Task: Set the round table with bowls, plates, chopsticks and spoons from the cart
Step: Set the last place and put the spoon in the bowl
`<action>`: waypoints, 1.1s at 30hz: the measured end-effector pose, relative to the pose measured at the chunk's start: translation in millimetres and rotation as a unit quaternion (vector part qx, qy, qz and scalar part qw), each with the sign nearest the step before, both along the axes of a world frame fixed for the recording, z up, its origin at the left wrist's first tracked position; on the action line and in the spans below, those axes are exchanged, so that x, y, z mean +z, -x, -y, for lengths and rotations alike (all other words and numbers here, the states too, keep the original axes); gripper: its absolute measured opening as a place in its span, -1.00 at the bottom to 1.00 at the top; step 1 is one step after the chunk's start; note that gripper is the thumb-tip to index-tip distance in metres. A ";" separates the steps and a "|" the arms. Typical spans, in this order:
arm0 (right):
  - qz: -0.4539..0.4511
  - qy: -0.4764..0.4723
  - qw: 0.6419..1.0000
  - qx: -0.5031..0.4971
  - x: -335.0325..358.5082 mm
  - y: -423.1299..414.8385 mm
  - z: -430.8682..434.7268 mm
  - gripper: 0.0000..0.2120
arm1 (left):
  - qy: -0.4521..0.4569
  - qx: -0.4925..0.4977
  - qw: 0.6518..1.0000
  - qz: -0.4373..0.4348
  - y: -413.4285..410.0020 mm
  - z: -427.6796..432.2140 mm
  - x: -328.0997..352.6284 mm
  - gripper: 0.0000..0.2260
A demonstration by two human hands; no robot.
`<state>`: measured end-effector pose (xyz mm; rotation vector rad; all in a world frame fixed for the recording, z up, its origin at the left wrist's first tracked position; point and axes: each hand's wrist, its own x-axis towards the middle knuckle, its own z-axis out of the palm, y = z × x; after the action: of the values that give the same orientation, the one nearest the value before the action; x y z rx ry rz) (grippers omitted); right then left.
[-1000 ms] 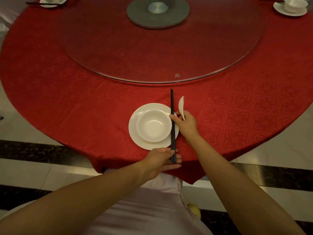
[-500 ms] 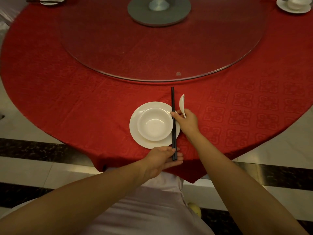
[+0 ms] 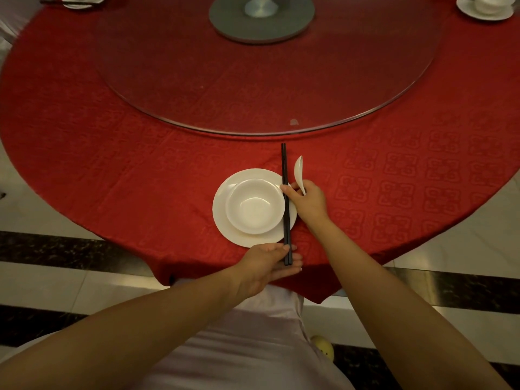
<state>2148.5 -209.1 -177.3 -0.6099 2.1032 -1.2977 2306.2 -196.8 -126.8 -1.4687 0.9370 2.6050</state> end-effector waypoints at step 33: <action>0.018 0.000 1.000 0.021 52.8 28.7 -24.2 -0.87 | 0.115 -0.165 0.969 0.141 -44.1 47.6 36.3 -0.70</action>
<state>2119.8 -184.9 -124.6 -0.6237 2.0505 -1.2765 2350.3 -244.4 -90.5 -1.5208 1.3445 2.0477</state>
